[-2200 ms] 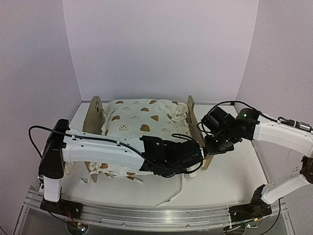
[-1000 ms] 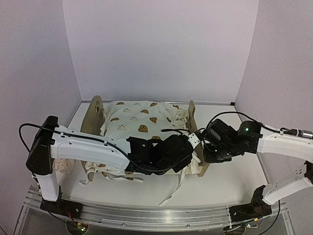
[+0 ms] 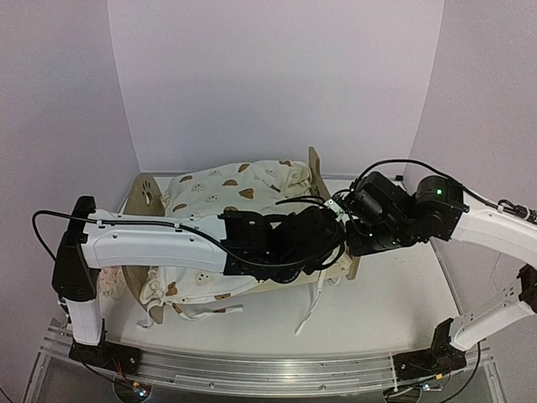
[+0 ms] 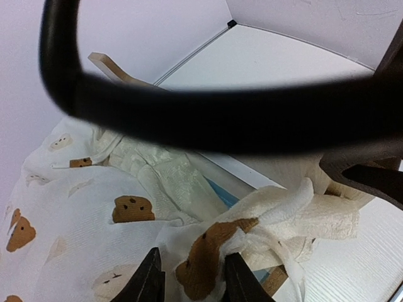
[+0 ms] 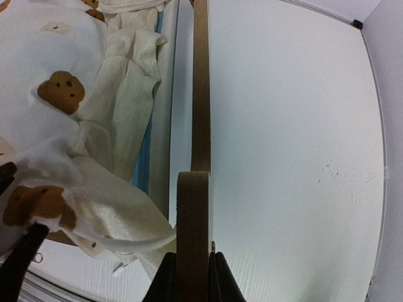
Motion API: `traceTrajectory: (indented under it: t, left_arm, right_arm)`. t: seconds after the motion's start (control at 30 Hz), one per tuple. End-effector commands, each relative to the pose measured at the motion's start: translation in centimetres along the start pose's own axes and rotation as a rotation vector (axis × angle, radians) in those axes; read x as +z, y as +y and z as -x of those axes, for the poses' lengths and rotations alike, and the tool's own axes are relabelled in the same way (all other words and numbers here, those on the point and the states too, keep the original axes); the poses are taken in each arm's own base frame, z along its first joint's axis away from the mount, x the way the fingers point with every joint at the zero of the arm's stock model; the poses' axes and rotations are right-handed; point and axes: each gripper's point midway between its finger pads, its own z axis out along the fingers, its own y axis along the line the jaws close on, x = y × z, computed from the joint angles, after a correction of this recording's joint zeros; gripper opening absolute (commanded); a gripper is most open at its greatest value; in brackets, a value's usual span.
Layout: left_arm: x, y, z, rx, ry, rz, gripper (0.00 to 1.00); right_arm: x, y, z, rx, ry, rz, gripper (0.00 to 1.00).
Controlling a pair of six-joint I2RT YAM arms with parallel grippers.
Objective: Set up the pet bed
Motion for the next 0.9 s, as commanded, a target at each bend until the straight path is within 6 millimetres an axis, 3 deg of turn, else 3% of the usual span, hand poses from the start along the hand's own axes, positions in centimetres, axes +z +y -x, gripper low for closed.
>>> traceTrajectory:
  t: [0.0, 0.13, 0.33, 0.63, 0.77, 0.87]
  left_arm:
    - [-0.1, 0.6, 0.6, -0.071, 0.010, 0.004, 0.35]
    - [-0.9, 0.4, 0.6, -0.094, 0.002, -0.049, 0.49]
    - [-2.1, 0.2, 1.1, -0.116, -0.006, -0.120, 0.61]
    - [-6.5, 0.2, 3.3, -0.184, -0.060, -0.321, 0.93]
    - [-8.8, 1.0, 3.6, -0.232, -0.086, -0.393, 0.98]
    - [-10.6, 0.1, 3.0, -0.231, -0.087, -0.503, 0.97]
  right_arm:
    - [-3.9, 2.8, 6.4, 0.176, -0.239, 0.169, 0.00]
    - [-3.7, 2.0, 6.6, 0.180, -0.266, 0.125, 0.00]
    - [-2.8, 1.5, 6.2, 0.177, -0.272, 0.080, 0.00]
    - [-2.0, 1.0, 5.6, 0.180, -0.275, 0.048, 0.00]
    - [-1.9, 1.0, 5.7, 0.181, -0.279, 0.043, 0.00]
    - [-2.0, 1.0, 5.8, 0.184, -0.283, 0.042, 0.00]
